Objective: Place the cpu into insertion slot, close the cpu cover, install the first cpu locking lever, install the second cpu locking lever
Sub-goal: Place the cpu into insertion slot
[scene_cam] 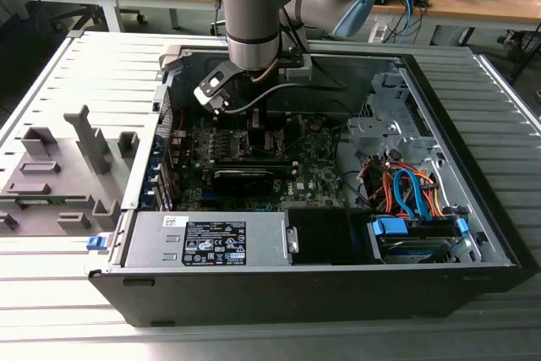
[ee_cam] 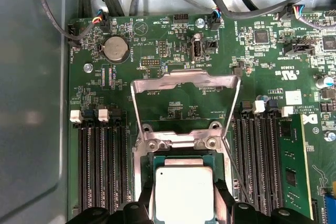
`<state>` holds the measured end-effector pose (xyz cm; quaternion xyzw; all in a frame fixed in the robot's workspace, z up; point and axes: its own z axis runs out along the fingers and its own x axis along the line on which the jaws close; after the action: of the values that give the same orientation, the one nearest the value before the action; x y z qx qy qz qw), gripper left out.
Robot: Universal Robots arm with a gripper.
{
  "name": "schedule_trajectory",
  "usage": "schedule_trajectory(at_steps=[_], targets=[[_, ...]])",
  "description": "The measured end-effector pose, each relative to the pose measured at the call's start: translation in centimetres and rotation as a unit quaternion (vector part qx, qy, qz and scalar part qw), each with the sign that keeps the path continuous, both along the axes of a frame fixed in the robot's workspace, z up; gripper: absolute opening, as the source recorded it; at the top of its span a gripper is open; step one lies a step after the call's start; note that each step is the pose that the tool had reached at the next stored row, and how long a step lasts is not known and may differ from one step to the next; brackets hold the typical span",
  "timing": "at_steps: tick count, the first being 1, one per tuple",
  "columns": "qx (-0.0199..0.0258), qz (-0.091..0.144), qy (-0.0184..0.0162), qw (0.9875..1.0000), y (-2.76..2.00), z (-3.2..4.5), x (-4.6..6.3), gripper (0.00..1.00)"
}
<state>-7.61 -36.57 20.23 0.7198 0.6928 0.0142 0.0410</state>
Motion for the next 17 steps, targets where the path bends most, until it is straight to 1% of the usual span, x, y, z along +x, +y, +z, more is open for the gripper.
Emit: schedule_trajectory(at_steps=[4, 10, 17], targets=[[-0.0002, 0.003, 0.0001, 1.0000, 0.11, -0.11, 0.00, 0.54], [-0.0004, 0.022, 0.0001, 0.9998, 0.16, -0.23, 0.00, 0.54], [-0.0005, 0.022, 0.0001, 0.9998, 0.09, -0.36, -0.04, 0.54]])
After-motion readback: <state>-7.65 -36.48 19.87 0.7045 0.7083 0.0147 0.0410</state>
